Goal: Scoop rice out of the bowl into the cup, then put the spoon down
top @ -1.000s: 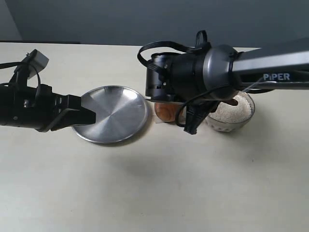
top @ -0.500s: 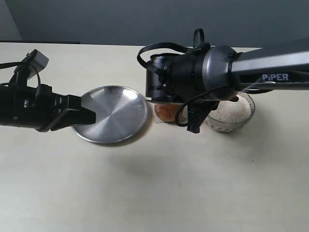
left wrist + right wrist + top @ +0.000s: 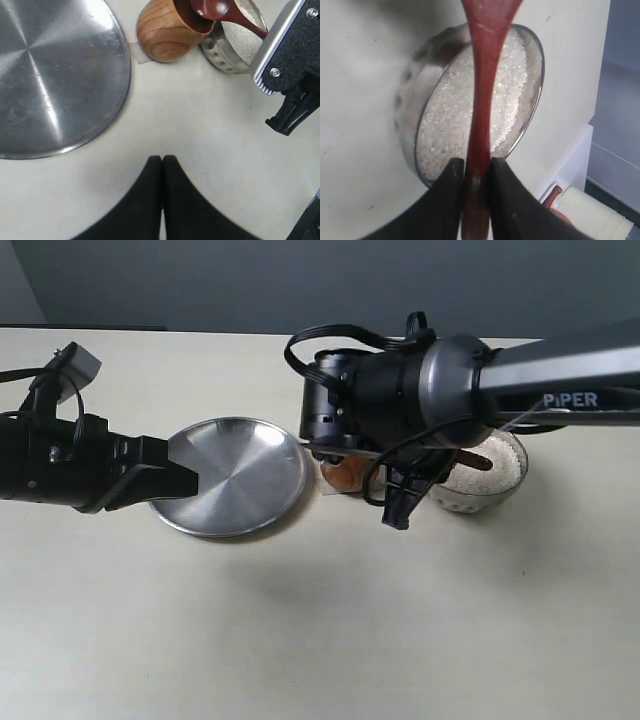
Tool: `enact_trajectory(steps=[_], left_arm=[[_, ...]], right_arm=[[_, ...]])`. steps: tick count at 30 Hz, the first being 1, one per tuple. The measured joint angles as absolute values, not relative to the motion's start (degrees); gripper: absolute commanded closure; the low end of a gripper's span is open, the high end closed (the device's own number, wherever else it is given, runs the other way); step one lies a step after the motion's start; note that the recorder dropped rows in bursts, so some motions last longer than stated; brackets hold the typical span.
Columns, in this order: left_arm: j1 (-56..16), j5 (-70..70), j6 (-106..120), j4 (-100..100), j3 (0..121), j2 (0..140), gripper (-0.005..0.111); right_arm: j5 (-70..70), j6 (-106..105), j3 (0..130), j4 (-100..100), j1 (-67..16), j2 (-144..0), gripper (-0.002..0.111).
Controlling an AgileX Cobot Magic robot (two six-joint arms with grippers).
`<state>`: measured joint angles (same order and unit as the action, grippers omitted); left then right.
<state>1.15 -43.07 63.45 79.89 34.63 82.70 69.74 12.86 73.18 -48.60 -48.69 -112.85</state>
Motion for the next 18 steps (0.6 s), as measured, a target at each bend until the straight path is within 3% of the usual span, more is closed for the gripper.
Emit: enact_trajectory(steps=[18], left_arm=[[1.1,-43.1,63.5,79.9,34.6,82.7,0.106]], right_arm=[[69.7,20.7,73.2,-43.7,-48.7,-108.8,0.109]])
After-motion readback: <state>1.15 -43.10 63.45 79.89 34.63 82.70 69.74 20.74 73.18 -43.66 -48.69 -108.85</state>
